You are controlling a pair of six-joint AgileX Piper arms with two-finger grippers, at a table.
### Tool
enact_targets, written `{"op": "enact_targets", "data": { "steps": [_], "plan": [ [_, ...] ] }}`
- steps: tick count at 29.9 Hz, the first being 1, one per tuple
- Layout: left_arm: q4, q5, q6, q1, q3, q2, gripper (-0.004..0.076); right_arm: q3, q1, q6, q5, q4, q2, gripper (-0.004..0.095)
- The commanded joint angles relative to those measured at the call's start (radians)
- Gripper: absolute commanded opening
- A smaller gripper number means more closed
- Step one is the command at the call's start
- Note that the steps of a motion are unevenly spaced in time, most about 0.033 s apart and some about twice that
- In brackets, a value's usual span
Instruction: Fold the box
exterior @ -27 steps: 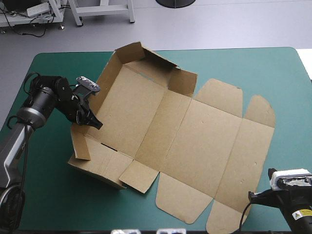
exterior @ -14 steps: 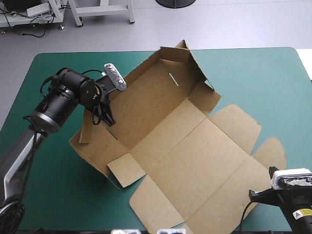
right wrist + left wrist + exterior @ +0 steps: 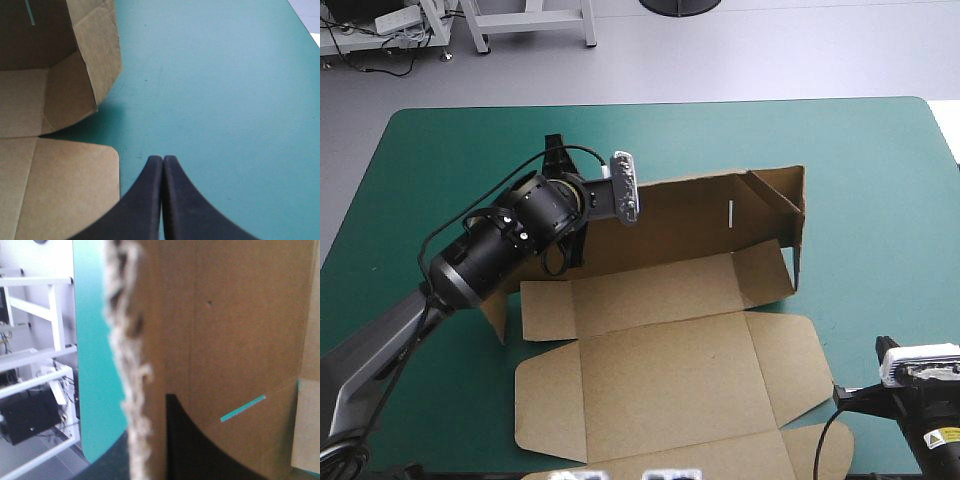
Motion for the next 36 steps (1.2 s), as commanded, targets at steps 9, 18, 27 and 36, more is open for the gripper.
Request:
{"op": "enact_targets", "data": {
  "steps": [9, 18, 27, 36],
  "plan": [
    [0.239, -0.148, -0.154, -0.188, -0.009, -0.042, -0.0006, -0.193, 0.002, 0.152, -0.034, -0.074, 0.020, -0.0020],
    [0.478, -0.202, -0.359, -0.194, 0.210, -0.042, -0.0006, -0.325, 0.002, 0.232, 0.073, -0.125, 0.020, -0.0020],
    [0.491, -0.221, -0.444, -0.194, 0.326, -0.042, -0.0006, -0.448, 0.002, 0.280, 0.170, -0.125, 0.110, -0.0020],
    [0.490, -0.218, -0.491, -0.236, 0.334, -0.042, -0.0006, -0.643, 0.002, 0.280, 0.198, -0.125, 0.338, -0.0020]
  ]
}}
